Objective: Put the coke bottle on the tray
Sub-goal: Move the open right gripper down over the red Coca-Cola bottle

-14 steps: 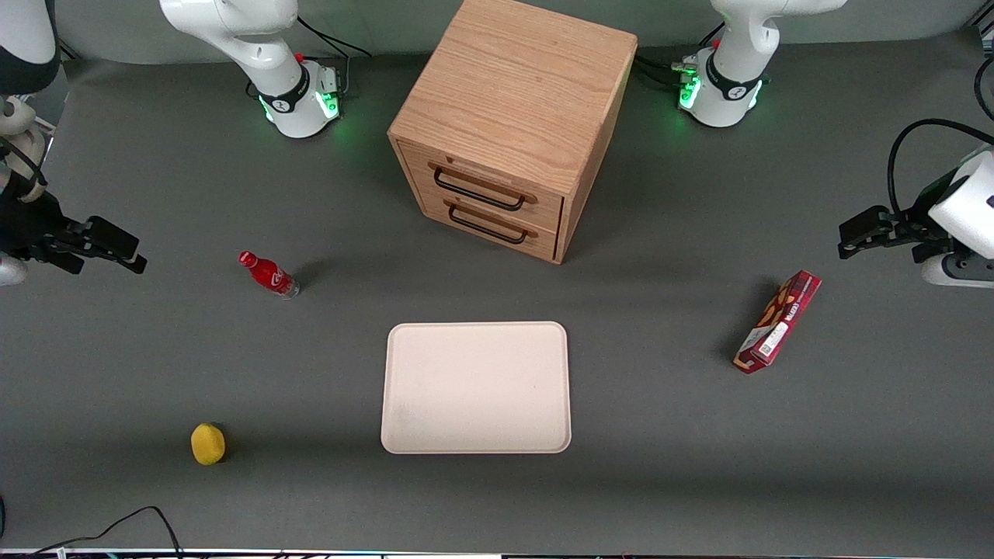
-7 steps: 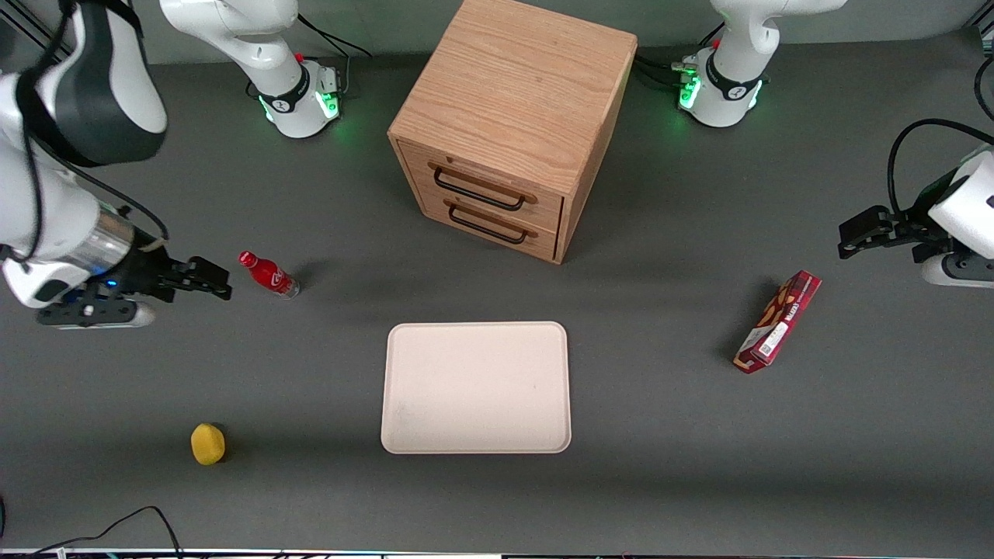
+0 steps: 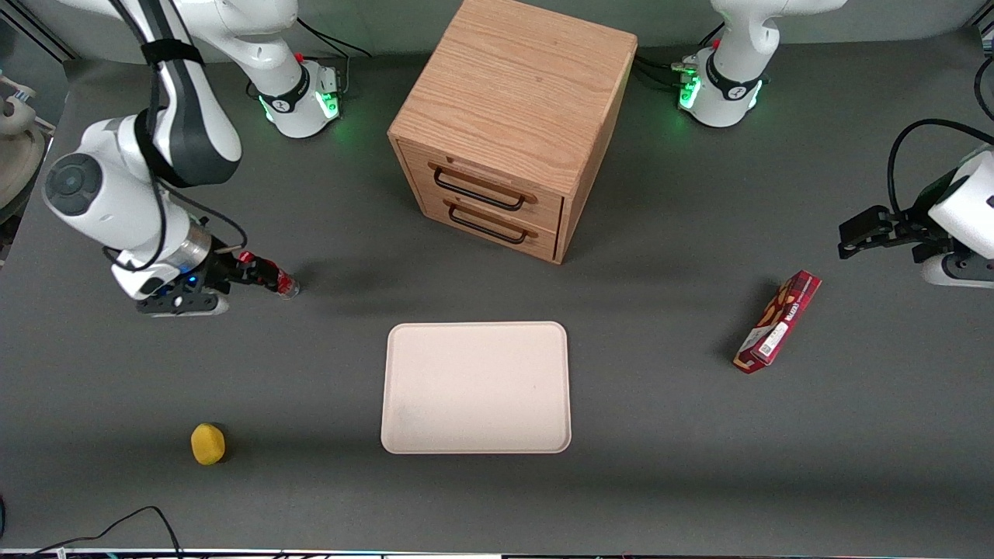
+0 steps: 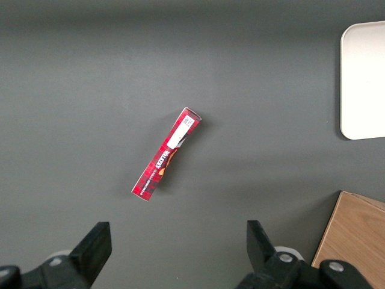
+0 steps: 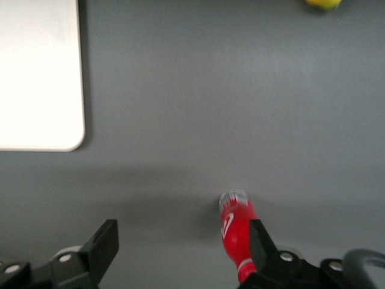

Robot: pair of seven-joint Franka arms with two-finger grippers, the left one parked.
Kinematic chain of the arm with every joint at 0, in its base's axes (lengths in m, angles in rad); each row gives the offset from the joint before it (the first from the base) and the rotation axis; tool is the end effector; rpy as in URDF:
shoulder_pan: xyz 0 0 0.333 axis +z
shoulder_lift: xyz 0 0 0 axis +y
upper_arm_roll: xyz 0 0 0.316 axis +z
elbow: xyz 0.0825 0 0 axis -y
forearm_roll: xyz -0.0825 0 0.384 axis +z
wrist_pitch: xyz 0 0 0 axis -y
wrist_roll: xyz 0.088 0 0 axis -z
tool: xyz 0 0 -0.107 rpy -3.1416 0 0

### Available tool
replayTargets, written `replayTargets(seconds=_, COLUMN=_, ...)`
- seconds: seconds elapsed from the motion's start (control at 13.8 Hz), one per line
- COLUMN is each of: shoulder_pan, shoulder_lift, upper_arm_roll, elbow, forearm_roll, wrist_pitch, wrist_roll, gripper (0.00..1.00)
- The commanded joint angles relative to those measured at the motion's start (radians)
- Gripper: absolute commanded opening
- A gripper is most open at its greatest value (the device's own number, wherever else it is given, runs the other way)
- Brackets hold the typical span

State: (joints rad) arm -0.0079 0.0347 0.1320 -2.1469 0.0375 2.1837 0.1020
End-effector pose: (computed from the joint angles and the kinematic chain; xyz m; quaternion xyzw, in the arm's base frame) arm 0.5392 0.0684 0.3867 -0.9998 -0.0002 0.0008 0.0176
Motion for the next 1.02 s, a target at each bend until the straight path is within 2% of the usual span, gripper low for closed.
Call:
replayTargets(seconds=0.0, shoulder_pan=-0.03, shoulder_lift=-0.061, upper_arm_roll=0.005, elbow=-0.097, forearm_roll=-0.01, wrist_pitch=0.04, wrist_roll=-0.057, gripper=0.91)
replayTargets(seconds=0.29, shoulder_pan=-0.07, shoulder_lift=-0.064, upper_arm_roll=0.005, elbow=-0.131, forearm_roll=-0.01, wrist_pitch=0.039, wrist_roll=-0.087, gripper=0.81)
replayTargets(seconds=0.51, shoulder_pan=-0.096, shoulder_lift=-0.065, upper_arm_roll=0.005, elbow=-0.145, forearm_roll=-0.01, wrist_pitch=0.044, wrist_roll=-0.123, gripper=0.69)
replayTargets(seconds=0.58, shoulder_pan=-0.11, shoulder_lift=-0.065, upper_arm_roll=0.005, elbow=-0.146, forearm_roll=-0.008, wrist_pitch=0.05, wrist_roll=-0.149, gripper=0.61)
replayTargets(seconds=0.95, shoulder_pan=-0.116, shoulder_lift=-0.065, upper_arm_roll=0.008, elbow=-0.226, forearm_roll=0.005, wrist_pitch=0.146, wrist_roll=-0.15, gripper=0.61)
